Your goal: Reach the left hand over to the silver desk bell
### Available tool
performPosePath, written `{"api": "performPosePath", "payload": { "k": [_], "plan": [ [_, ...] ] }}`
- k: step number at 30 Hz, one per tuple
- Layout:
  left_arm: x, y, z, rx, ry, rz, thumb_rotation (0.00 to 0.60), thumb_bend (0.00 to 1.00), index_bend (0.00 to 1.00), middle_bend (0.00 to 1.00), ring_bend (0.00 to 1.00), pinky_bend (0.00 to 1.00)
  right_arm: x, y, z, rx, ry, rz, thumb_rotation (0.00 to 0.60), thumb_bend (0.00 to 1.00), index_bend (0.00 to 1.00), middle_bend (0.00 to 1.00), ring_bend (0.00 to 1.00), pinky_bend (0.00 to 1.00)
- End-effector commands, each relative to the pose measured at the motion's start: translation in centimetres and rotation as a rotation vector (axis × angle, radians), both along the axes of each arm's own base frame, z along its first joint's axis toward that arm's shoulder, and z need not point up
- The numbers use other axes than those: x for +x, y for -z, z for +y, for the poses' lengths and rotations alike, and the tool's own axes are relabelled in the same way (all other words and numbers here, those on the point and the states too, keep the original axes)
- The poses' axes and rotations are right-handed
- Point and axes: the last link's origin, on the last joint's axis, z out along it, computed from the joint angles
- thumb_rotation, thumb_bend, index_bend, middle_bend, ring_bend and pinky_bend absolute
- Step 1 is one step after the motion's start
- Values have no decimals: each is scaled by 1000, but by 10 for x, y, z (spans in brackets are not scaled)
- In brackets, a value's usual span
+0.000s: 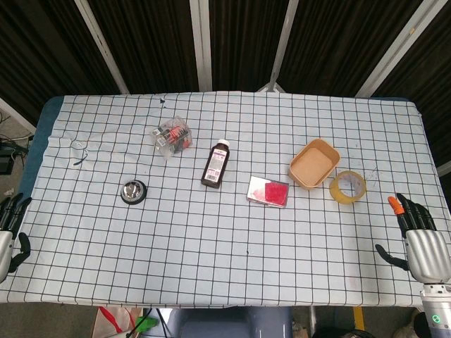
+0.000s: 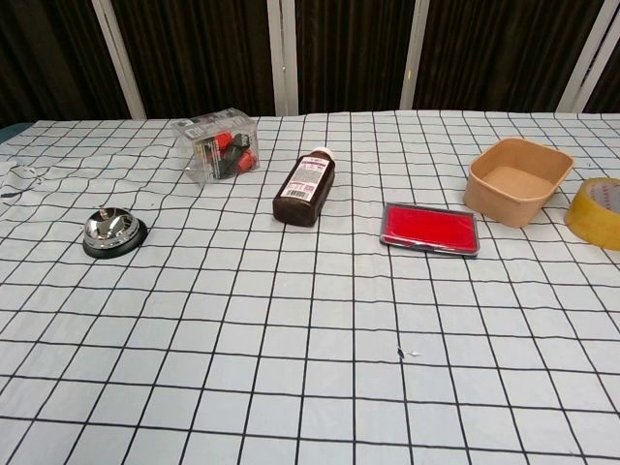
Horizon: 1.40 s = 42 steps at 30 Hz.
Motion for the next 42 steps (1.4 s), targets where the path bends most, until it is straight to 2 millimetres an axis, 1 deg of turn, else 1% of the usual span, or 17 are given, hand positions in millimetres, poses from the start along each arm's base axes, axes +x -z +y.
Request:
{"api": "performPosePath", "payload": {
  "k": [1, 9, 13, 18, 26, 29, 35, 38, 42],
  "plan": [
    [0, 1, 0, -3, 2, 0, 600, 1000, 0, 24, 0, 5, 0, 0, 0, 0, 0, 1, 600, 248, 26, 29, 88, 97],
    [2, 4, 2, -18, 16, -3, 600, 1000, 0, 24, 0, 5, 0, -1, 2, -6, 3, 5, 600, 249, 26, 28, 88, 97],
    [2, 13, 8, -61, 21, -2, 600, 1000, 0, 24, 0, 5, 0, -1, 2, -7, 3, 2, 600, 248, 26, 29, 88, 97],
    [1, 30, 24, -116, 25, 19, 600, 1000, 0, 25, 0, 5, 0, 0, 3, 5, 8, 6, 600, 248, 26, 28, 88, 96],
    [-5, 57, 71, -134, 56, 28, 600, 1000, 0, 28, 0, 5, 1, 1, 3, 14, 0, -4, 600, 249, 26, 29, 88, 97],
    [-5, 68, 85, -150, 66, 32, 600, 1000, 0, 27, 0, 5, 0, 2, 2, 16, 5, -4, 600, 248, 26, 28, 88, 97],
    [-2, 109, 128, -204, 80, 23, 600, 1000, 0, 24, 0, 5, -1, 4, 1, 24, 10, -3, 600, 249, 26, 28, 88, 97],
    [5, 125, 142, -225, 95, 20, 600, 1000, 0, 24, 0, 5, -3, 3, 1, 20, 15, -5, 600, 247, 26, 29, 88, 97],
    [12, 144, 156, -251, 109, 33, 600, 1000, 0, 24, 0, 5, -4, 1, 0, 13, 19, -9, 600, 248, 26, 29, 88, 97]
  ]
}}
